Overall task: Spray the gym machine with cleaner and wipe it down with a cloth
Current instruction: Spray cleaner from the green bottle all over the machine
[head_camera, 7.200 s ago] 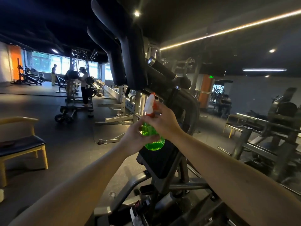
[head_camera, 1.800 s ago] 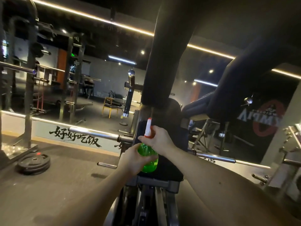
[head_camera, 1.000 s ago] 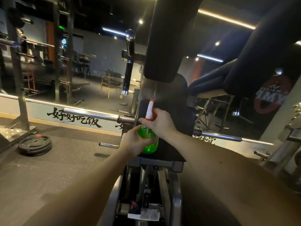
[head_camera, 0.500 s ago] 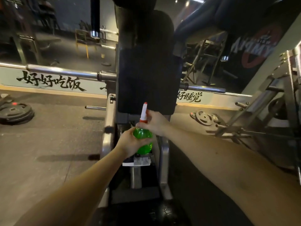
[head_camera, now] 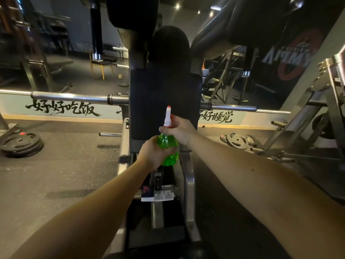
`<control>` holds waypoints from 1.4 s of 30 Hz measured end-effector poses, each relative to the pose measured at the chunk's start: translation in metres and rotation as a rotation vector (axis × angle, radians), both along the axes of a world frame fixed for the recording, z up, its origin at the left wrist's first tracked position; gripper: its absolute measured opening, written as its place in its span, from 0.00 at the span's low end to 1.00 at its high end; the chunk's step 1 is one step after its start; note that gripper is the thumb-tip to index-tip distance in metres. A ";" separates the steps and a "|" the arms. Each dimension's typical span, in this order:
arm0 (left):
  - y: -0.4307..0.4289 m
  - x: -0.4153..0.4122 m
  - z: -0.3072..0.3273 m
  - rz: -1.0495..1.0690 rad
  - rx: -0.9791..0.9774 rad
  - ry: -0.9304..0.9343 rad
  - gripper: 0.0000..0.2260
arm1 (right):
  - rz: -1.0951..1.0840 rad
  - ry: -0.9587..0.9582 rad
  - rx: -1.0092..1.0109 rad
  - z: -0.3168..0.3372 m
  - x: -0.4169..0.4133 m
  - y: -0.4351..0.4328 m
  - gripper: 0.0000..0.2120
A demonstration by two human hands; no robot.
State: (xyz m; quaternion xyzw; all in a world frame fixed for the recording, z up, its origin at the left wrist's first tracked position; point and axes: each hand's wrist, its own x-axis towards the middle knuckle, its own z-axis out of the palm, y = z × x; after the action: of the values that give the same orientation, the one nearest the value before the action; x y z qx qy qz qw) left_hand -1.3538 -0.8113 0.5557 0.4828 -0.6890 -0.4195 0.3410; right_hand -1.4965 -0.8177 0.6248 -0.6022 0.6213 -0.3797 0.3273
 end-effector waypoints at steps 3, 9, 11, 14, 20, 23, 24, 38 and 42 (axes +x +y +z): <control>-0.034 -0.019 0.021 0.022 -0.014 0.011 0.25 | 0.024 -0.021 -0.033 0.024 -0.018 -0.031 0.32; -0.121 -0.060 0.058 0.079 -0.024 0.027 0.26 | 0.055 -0.090 -0.097 0.053 -0.052 -0.121 0.30; -0.151 -0.071 0.066 0.076 -0.024 0.021 0.27 | 0.069 -0.092 -0.117 0.058 -0.063 -0.153 0.30; -0.198 -0.085 0.074 0.099 -0.069 -0.013 0.26 | 0.074 -0.092 -0.157 0.065 -0.078 -0.197 0.30; -0.266 -0.104 0.082 0.125 -0.108 -0.072 0.22 | 0.062 -0.109 -0.190 0.071 -0.098 -0.266 0.22; -0.283 -0.115 0.073 0.122 -0.128 -0.117 0.23 | 0.067 -0.104 -0.193 0.059 -0.112 -0.278 0.20; -0.285 -0.121 0.069 0.106 -0.132 -0.126 0.23 | 0.067 -0.113 -0.190 0.054 -0.119 -0.279 0.20; -0.255 -0.072 -0.032 0.253 0.064 0.075 0.21 | 0.195 0.040 0.033 -0.022 -0.058 -0.281 0.22; -0.242 -0.050 -0.056 0.296 0.054 0.069 0.19 | 0.227 0.030 0.043 -0.046 -0.032 -0.266 0.24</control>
State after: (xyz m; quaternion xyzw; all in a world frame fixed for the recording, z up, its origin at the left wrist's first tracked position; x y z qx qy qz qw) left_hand -1.4037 -1.0532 0.5002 0.5733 -0.5865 -0.3993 0.4097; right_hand -1.5284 -1.0835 0.5785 -0.6671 0.5618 -0.3177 0.3719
